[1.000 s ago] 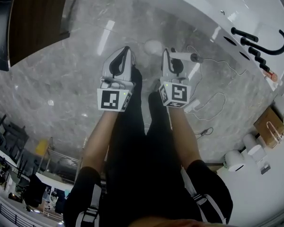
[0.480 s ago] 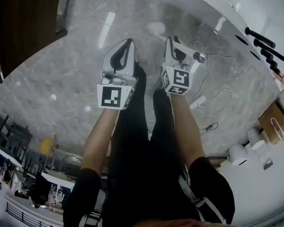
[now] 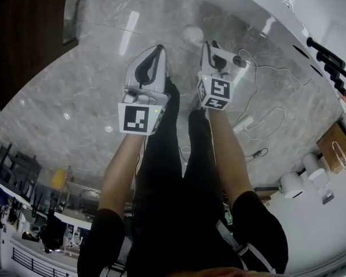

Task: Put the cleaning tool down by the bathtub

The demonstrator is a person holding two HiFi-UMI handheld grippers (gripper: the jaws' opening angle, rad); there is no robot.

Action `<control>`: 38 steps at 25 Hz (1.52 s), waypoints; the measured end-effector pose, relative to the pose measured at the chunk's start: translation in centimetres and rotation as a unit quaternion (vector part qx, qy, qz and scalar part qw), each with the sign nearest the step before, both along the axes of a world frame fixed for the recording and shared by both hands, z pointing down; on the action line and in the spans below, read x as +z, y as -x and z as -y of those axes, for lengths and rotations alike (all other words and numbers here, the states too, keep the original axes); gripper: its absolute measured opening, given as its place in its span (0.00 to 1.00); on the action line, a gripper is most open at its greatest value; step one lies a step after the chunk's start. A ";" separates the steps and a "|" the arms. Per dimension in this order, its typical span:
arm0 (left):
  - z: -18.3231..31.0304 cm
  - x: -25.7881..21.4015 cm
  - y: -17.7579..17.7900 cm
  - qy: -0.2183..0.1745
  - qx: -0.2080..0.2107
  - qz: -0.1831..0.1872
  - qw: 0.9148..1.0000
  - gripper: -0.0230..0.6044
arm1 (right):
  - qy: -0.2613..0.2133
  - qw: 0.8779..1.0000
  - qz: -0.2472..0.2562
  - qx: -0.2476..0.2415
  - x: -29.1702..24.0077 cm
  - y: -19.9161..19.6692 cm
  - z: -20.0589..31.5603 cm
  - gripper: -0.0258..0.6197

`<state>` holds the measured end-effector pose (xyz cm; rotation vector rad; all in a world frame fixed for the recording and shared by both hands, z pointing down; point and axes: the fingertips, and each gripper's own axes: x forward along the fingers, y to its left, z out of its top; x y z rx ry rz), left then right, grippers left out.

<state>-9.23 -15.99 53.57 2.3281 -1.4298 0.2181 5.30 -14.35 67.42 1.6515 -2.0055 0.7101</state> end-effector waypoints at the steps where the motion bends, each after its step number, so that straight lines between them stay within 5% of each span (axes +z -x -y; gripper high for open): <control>1: 0.2 0.3 0.0 0.002 0.000 -0.002 1.000 0.05 | 0.003 1.000 -0.001 0.001 0.6 0.0 0.1 0.18; 38: 4.5 11.1 1.3 0.027 0.032 -0.008 0.999 0.05 | 0.115 0.992 -0.049 -0.023 22.7 2.2 0.4 0.18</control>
